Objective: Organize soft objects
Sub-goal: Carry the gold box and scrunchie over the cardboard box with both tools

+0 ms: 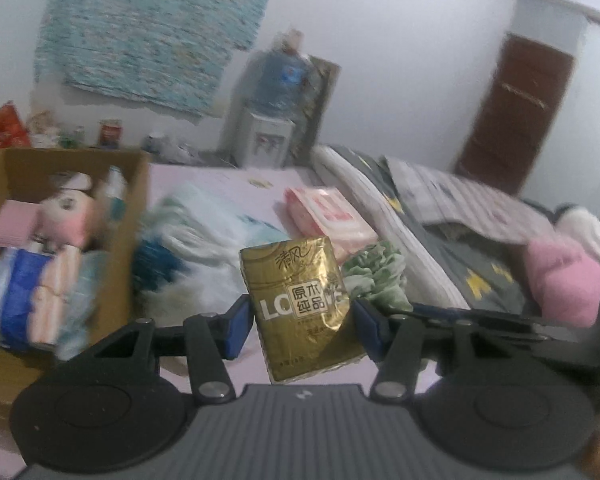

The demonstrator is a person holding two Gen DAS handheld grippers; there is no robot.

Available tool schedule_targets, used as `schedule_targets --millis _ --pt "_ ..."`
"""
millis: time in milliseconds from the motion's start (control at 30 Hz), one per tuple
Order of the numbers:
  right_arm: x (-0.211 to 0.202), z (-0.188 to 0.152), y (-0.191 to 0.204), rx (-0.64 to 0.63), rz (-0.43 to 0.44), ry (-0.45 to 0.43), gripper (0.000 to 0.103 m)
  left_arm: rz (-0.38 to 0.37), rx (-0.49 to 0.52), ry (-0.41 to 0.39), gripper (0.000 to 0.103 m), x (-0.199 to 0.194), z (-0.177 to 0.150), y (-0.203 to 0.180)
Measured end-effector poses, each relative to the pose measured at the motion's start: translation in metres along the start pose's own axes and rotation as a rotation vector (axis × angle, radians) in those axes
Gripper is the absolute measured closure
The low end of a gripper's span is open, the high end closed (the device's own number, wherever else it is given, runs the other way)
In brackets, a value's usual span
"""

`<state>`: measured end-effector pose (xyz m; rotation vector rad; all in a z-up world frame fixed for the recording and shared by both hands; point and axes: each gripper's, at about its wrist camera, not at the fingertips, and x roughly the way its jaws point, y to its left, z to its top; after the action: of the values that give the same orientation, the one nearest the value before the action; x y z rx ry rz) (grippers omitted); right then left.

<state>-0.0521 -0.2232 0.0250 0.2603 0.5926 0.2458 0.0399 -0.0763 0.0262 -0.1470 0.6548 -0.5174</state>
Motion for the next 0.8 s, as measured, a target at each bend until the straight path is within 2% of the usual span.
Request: schedule_targets --millis 233,400,567,700,800 --pt "0.051 0.034 0.077 -0.127 0.149 0.049 0.072 0.116 -0.109 -0.113 0.047 -0.051 0.019 0.067" --pt "0.108 0.061 0.134 -0.17 0.28 0.163 0.072 0.23 -0.182 -0.137 0.047 -0.077 0.029 0.128" --pt "0.173 0.068 0.179 -0.198 0.338 0.327 0.072 0.335 -0.22 -0.08 0.047 -0.079 0.035 0.184" --pt "0.22 0.059 0.198 -0.174 0.354 0.477 0.072 0.387 -0.247 0.019 0.047 -0.071 0.033 0.226" --pt "0.248 0.05 0.205 -0.15 0.361 0.573 0.071 0.41 -0.232 0.096 0.047 -0.061 0.029 0.244"
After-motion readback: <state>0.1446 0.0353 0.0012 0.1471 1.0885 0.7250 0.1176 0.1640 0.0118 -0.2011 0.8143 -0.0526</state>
